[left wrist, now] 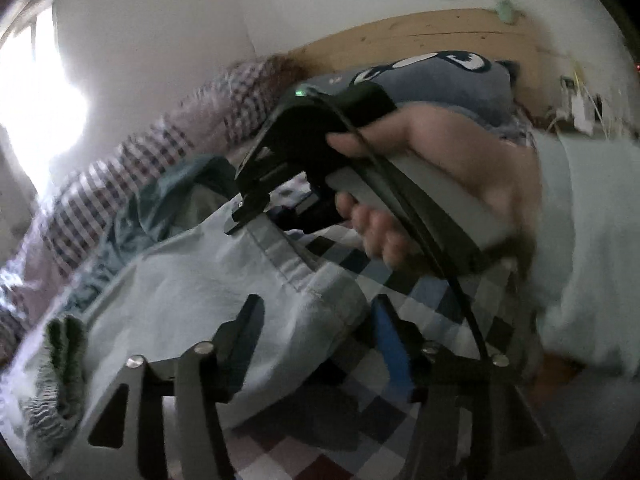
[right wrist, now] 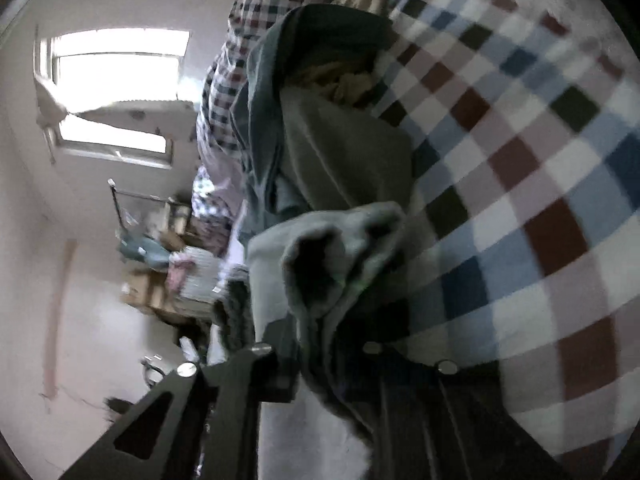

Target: Fold clothes

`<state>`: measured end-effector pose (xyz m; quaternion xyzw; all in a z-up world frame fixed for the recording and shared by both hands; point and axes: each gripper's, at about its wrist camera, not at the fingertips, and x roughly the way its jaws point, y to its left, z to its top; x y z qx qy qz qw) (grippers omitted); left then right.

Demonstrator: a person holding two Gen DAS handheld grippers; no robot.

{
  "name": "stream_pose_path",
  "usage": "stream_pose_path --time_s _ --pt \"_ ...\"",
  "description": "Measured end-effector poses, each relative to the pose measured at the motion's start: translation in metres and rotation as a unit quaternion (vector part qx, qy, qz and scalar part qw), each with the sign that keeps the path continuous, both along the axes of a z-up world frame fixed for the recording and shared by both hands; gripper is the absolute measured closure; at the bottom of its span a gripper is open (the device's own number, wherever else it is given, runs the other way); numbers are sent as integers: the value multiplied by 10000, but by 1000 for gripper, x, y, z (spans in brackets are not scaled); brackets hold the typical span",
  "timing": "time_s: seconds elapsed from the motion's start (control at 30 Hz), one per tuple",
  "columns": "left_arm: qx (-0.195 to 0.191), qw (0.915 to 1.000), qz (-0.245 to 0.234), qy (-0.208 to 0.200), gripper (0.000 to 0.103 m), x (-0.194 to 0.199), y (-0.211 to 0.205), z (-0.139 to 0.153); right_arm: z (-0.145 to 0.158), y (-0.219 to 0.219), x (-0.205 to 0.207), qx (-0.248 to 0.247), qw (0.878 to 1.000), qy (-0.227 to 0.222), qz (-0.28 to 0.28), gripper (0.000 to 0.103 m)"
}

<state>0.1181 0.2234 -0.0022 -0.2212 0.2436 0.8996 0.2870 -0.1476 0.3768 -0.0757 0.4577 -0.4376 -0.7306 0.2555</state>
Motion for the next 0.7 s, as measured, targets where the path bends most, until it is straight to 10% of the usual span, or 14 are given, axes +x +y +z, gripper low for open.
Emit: stream_pose_path --time_s 0.4,0.7 --pt "-1129 9778 692 1622 30 20 30 -37 70 -21 18 748 9951 549 349 93" --pt "-790 9558 1587 2345 35 22 29 -32 124 -50 23 569 9945 475 738 94"
